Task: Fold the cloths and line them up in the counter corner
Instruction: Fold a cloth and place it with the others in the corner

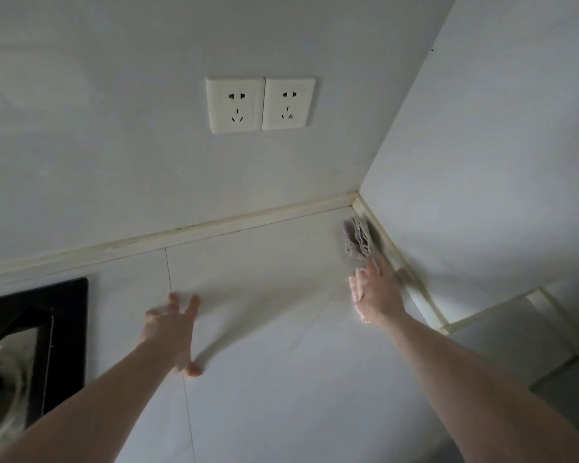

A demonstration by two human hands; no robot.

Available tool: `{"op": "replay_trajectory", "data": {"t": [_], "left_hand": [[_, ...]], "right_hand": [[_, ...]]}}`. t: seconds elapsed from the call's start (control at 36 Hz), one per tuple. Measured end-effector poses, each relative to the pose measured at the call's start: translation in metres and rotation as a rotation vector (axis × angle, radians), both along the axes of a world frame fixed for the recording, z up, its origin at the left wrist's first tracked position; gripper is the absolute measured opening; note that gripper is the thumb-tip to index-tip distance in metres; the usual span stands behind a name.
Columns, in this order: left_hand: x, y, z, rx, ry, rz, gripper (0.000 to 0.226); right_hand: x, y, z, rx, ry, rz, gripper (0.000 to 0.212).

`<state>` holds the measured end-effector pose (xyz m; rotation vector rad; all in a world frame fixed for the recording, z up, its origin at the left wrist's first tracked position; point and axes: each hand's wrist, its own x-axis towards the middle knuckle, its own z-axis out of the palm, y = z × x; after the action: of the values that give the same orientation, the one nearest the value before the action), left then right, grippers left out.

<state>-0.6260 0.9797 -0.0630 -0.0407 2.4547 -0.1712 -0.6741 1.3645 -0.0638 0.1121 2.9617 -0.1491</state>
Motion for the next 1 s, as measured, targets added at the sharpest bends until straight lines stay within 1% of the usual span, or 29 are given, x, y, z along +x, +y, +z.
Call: {"op": "replay_trajectory", "data": {"t": [0.06, 0.11, 0.19, 0.31, 0.39, 0.5, 0.58, 0.64, 0.78, 0.81, 0.89, 1.0], "left_hand": [[-0.001, 0.001, 0.002, 0.010, -0.006, 0.003, 0.151], [-0.001, 0.002, 0.004, 0.021, -0.003, 0.005, 0.150], [-0.002, 0.001, 0.005, 0.031, 0.009, 0.011, 0.151], [-0.003, 0.002, 0.005, 0.037, 0.018, 0.015, 0.152], [-0.003, 0.002, 0.003, 0.041, 0.022, 0.014, 0.151], [-0.002, 0.001, 0.001, 0.028, 0.031, 0.015, 0.152], [-0.003, 0.001, -0.002, 0.027, 0.030, 0.025, 0.152], [-0.003, 0.001, -0.003, 0.018, 0.029, 0.027, 0.152], [-0.004, 0.003, -0.005, 0.013, 0.030, 0.033, 0.151], [-0.005, 0.003, -0.006, 0.013, 0.027, 0.037, 0.151], [-0.005, 0.002, -0.007, 0.005, 0.023, 0.037, 0.151], [-0.007, 0.006, -0.005, 0.005, 0.016, 0.020, 0.148]], "right_hand": [[-0.017, 0.005, -0.011, -0.013, 0.009, -0.001, 0.026], [-0.032, 0.005, -0.015, 0.011, 0.011, 0.031, 0.033], [-0.048, 0.001, -0.010, 0.091, -0.009, 0.109, 0.023], [-0.066, 0.002, -0.005, 0.146, 0.007, 0.143, 0.022], [-0.076, 0.003, -0.005, 0.068, 0.014, 0.095, 0.024], [-0.086, 0.004, -0.006, 0.043, 0.035, 0.076, 0.031], [-0.088, 0.005, -0.007, 0.006, -0.011, 0.071, 0.036], [-0.086, 0.008, -0.011, -0.053, -0.025, 0.031, 0.035], [-0.073, 0.014, -0.014, -0.155, 0.024, -0.058, 0.027], [-0.068, 0.010, -0.010, -0.154, 0.043, -0.056, 0.031], [-0.050, -0.005, 0.000, -0.165, 0.073, -0.058, 0.056], [-0.018, -0.020, 0.005, -0.191, 0.056, -0.071, 0.068]]}}
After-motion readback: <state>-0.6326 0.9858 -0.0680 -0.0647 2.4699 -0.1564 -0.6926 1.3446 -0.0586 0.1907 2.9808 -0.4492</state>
